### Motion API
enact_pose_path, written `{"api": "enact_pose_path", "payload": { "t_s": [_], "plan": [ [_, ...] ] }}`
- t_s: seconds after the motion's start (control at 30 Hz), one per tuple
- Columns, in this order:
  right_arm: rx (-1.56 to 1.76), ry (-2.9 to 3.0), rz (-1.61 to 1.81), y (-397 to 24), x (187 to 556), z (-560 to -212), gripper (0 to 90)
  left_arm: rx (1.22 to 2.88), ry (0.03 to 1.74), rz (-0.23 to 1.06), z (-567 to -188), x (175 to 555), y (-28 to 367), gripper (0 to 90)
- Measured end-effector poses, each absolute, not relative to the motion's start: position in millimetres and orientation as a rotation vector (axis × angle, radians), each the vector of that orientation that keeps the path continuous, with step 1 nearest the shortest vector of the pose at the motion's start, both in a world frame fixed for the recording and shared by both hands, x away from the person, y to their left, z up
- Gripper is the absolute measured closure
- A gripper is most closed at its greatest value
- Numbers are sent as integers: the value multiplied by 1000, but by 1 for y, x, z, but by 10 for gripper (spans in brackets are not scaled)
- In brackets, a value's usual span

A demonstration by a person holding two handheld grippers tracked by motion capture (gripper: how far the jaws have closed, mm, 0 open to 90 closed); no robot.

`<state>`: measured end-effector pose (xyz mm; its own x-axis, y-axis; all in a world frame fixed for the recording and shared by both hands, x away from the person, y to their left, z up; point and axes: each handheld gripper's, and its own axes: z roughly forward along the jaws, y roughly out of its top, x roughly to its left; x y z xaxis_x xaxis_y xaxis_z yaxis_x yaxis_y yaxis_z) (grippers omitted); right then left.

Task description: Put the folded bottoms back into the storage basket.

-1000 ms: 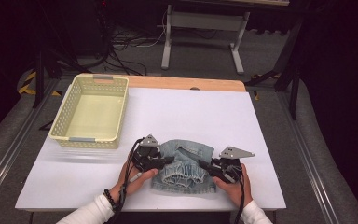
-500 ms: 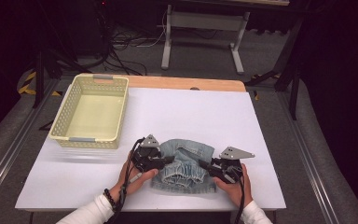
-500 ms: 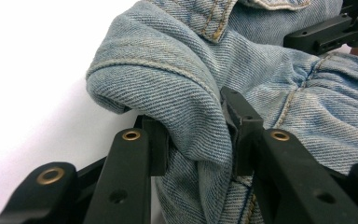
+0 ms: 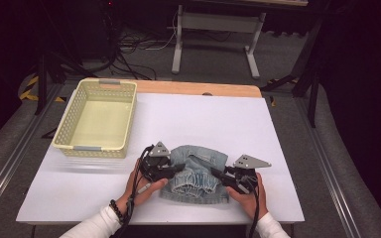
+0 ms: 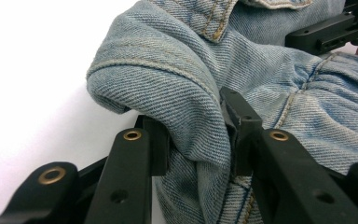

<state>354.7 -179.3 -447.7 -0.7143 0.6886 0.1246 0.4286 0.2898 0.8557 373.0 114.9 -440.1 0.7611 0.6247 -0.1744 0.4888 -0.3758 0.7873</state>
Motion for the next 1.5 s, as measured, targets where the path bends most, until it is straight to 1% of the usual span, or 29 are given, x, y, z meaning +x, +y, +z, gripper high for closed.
{"api": "enact_pose_path", "payload": {
  "t_s": [0.6,0.93,1.5],
  "plan": [
    [979,2248,1418,-171,366,-435,716,2032,831,284,-424,380,119,682],
    [987,2189,1425,-168,381,-423,717,2014,846,333,-412,400,116,687],
    [1021,2118,1460,-171,410,-409,719,2085,846,462,-382,430,100,691]
  ]
}}
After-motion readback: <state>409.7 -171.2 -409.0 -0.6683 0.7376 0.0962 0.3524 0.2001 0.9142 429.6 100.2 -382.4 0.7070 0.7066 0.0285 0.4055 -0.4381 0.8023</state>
